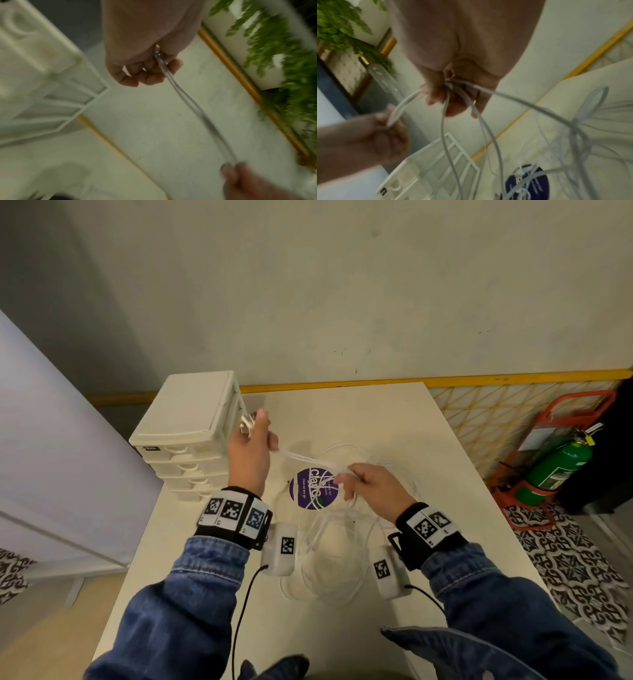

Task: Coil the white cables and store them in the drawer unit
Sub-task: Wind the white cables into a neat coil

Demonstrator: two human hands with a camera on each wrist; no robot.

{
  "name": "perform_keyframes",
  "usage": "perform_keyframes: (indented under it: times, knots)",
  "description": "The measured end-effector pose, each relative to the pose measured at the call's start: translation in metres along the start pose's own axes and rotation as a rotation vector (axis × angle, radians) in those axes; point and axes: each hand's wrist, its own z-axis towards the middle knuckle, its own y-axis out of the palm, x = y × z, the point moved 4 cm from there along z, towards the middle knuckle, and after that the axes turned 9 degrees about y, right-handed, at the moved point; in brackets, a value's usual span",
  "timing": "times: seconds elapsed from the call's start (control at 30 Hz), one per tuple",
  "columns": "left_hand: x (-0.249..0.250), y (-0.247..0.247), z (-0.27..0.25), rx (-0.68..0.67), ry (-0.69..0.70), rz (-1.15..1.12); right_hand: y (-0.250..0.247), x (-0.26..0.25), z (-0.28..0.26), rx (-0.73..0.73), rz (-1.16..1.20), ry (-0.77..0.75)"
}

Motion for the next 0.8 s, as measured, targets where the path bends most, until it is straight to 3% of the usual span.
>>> perform_keyframes:
  times: [0.13,0.23,0.3,0.37,0.43,0.5,0.57,0.67,0.8]
  knots:
    - [-0.070,-0.001,-0.004,0.073,-0.368,0.053,-0.005,-0.026,0.000,0.132,0.047,-0.107]
    - [-0.095,0.004,-0.011,0.042,-0.482,0.145,0.000,-0.036,0.000,0.132,0.059,-0.114]
    - [-0.090,0.000,-0.013,0.025,-0.392,0.296,-0.001,-0.033,0.004,0.142,-0.009,-0.113]
    - [-0.071,0.000,-0.012,-0.002,-0.190,0.378,-0.002,-0.029,0.008,0.119,-0.114,-0.124]
    - [-0.047,0.010,-0.015,-0.164,-0.033,0.279,-0.001,-0.030,0.010,0.097,-0.199,-0.144]
    - [-0.031,0.027,-0.024,-0.431,-0.038,0.113,-0.001,-0.033,0.013,0.105,-0.242,-0.187]
    - [-0.026,0.037,-0.031,-0.598,-0.046,0.054,-0.005,-0.043,0.016,0.128,-0.264,-0.250]
    - [-0.029,0.039,-0.032,-0.646,-0.129,-0.095,-0.019,-0.053,0.022,0.151,-0.331,-0.313]
    - [-0.028,0.041,-0.030,-0.739,-0.181,-0.096,-0.035,-0.062,0.029,0.156,-0.454,-0.409]
